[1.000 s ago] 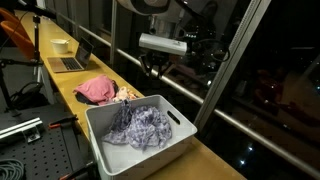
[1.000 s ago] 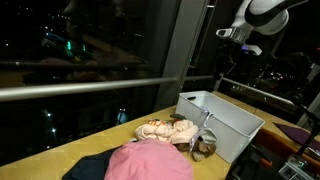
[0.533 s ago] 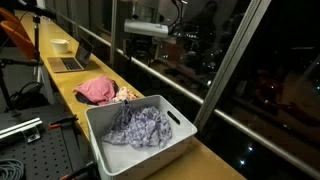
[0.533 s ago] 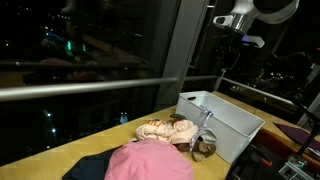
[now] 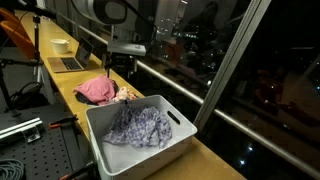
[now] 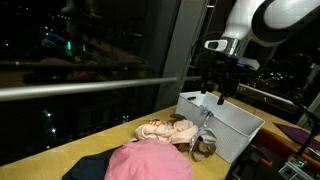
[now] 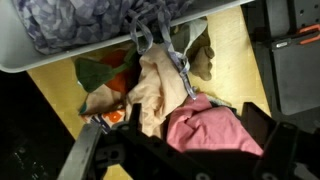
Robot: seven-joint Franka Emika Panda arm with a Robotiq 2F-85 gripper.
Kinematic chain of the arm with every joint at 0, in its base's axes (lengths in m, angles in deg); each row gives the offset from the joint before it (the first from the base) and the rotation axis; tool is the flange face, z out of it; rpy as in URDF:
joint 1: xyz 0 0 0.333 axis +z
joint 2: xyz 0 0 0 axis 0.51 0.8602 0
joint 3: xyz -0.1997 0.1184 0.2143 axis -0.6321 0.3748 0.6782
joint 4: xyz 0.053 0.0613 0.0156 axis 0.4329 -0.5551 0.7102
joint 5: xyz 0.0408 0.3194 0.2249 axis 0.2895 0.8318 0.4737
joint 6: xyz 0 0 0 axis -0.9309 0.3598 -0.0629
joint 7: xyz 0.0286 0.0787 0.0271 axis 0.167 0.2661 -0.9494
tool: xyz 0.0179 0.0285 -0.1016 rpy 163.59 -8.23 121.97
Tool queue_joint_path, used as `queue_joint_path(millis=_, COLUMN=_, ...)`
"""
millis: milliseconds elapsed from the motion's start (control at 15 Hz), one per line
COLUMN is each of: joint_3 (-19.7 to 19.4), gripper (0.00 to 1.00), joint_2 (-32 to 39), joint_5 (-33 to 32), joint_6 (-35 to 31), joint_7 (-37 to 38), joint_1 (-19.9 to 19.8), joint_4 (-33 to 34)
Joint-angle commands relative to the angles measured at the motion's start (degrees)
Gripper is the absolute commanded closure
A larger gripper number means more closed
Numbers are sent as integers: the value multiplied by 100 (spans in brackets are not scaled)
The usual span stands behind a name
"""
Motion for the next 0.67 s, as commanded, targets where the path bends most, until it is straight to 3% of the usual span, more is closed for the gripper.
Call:
queue_joint_path(millis=0, joint_3=123, gripper=0, joint_2=433, joint_5=-140, joint_6=-449, joint_7=-296, joint_1=40, joint_4=-72)
queue_joint_path(millis=600, joint_3=246, gripper=0, joint_2=1777, joint_5=-483, joint_6=-1155, joint_7=-867, joint_1=-58, joint_4=547)
